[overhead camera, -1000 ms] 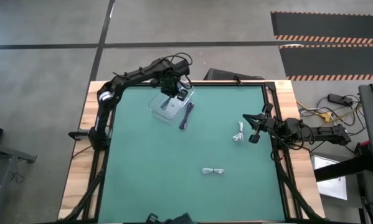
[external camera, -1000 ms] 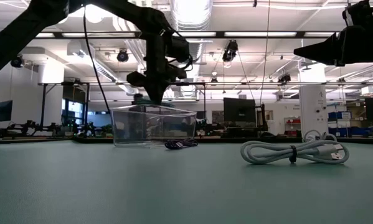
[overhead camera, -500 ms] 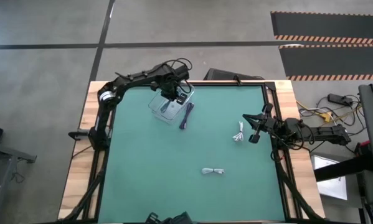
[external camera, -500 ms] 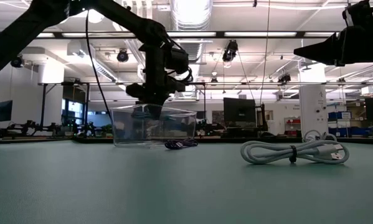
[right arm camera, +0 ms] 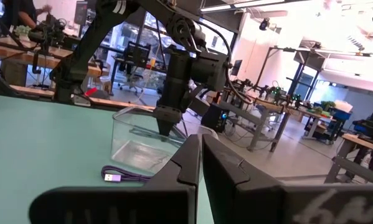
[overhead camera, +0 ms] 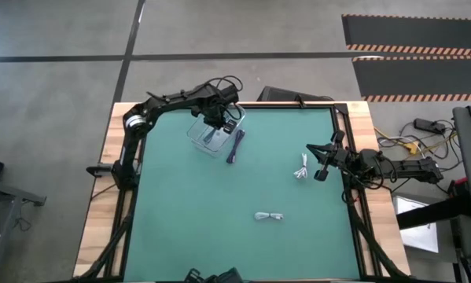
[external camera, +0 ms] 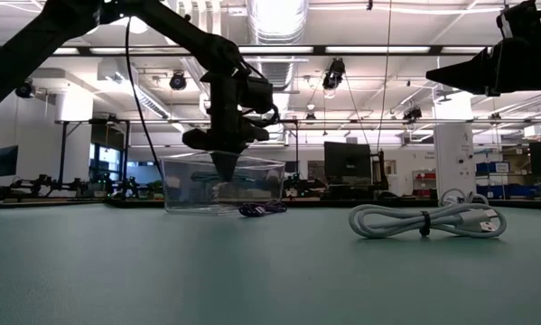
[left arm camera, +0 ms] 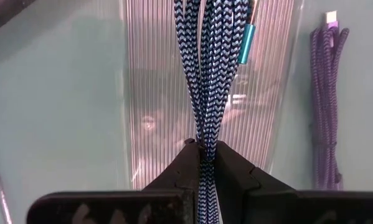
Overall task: Pick and place USB-C Cables
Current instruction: Put the black/blue USB cable into the transparent bin, then put the white USB cable into the transparent bin
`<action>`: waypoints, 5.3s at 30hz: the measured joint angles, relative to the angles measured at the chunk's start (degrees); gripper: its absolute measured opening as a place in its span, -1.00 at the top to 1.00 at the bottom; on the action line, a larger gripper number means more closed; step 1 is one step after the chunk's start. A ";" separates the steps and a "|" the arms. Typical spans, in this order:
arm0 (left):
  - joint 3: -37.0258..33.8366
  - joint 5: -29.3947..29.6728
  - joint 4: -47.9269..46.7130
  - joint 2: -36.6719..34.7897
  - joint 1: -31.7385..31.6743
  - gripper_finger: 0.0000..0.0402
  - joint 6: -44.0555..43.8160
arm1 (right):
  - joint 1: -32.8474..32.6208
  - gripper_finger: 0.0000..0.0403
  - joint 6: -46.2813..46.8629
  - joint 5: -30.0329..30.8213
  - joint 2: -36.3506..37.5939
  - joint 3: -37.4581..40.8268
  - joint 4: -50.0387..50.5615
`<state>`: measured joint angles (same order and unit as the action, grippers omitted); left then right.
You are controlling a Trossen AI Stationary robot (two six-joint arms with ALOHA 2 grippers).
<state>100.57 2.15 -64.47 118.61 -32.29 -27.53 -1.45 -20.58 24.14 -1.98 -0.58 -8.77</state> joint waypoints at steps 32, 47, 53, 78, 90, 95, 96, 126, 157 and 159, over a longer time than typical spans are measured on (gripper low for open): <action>-3.10 0.02 5.55 0.00 0.00 0.91 1.93 | -0.02 0.96 -0.03 0.00 0.00 -0.01 0.20; -2.25 0.04 5.81 -0.08 0.00 0.68 2.82 | -0.02 0.96 -0.22 0.00 0.00 -0.02 0.41; -2.05 0.04 5.45 -1.22 0.04 0.67 4.13 | -0.02 0.96 -0.22 0.00 0.00 -0.02 0.46; -22.46 4.16 38.71 -32.00 22.35 0.67 13.11 | 0.00 0.96 5.47 -0.05 -0.64 -0.02 1.39; -41.49 4.20 62.24 -41.91 30.25 0.67 17.46 | 0.00 0.96 12.55 0.00 -0.82 0.00 0.76; -47.84 4.18 70.18 -43.38 30.47 0.67 17.51 | 0.00 0.96 19.85 -0.04 -0.96 -0.02 1.01; -48.90 4.20 71.45 -43.53 30.41 0.67 17.49 | -0.02 0.96 21.38 -0.03 -0.96 0.00 0.90; -55.70 4.22 75.08 -50.28 30.42 0.67 22.31 | -0.02 0.96 46.17 -1.84 -3.29 -0.19 -3.87; -60.06 4.20 73.90 -55.69 30.42 0.67 21.86 | -0.02 0.96 66.25 -1.65 -39.97 -26.77 30.96; -60.06 4.20 73.84 -55.69 30.42 0.67 21.86 | -0.02 0.96 69.65 -1.75 -42.51 -29.43 37.18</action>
<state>40.51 6.35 9.37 62.92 -1.87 -5.67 -1.48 49.07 22.39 -44.49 -30.01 28.41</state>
